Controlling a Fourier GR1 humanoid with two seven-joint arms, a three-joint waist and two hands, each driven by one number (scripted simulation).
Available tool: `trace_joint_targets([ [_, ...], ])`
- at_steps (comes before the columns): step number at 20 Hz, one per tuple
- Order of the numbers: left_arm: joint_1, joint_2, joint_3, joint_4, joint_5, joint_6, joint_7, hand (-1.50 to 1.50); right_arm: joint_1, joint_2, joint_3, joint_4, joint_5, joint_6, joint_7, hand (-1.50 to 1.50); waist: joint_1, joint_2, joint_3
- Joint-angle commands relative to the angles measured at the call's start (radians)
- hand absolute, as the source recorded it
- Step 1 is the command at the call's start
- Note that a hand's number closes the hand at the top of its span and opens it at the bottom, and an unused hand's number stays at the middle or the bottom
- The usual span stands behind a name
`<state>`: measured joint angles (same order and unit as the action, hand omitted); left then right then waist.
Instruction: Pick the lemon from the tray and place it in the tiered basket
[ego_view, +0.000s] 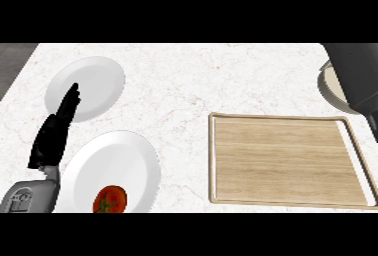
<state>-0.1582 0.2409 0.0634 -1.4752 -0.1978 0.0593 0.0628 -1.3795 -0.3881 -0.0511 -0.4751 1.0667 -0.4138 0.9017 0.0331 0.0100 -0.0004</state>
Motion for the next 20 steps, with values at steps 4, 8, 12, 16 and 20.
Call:
trace_joint_targets([
  [4, -0.004, -0.024, -0.012, -0.002, -0.011, 0.008, 0.017, 0.00, -0.021, -0.072, -0.029, 0.137, 0.000, 0.011, -0.142, 1.50, 0.004, 0.004, 0.000],
  [8, -0.022, 0.021, 0.029, 0.029, 0.020, -0.032, -0.012, 0.00, -0.020, -0.155, 0.030, 0.199, 0.086, 0.076, -0.129, 1.50, 0.004, 0.005, 0.000],
  [12, -0.042, -0.003, 0.017, 0.019, -0.001, 0.000, 0.009, 0.00, 0.011, -0.216, 0.085, 0.263, 0.162, 0.109, -0.110, 1.50, 0.002, 0.007, 0.000],
  [16, 0.018, 0.011, 0.015, -0.025, 0.013, -0.032, -0.013, 0.00, 0.025, -0.259, 0.078, 0.294, 0.173, 0.087, -0.121, 1.50, 0.016, 0.006, 0.001],
  [20, -0.005, -0.002, 0.018, 0.001, -0.004, -0.009, -0.009, 0.00, 0.073, -0.333, 0.033, 0.297, 0.127, 0.078, -0.281, 1.50, 0.005, 0.006, 0.002],
])
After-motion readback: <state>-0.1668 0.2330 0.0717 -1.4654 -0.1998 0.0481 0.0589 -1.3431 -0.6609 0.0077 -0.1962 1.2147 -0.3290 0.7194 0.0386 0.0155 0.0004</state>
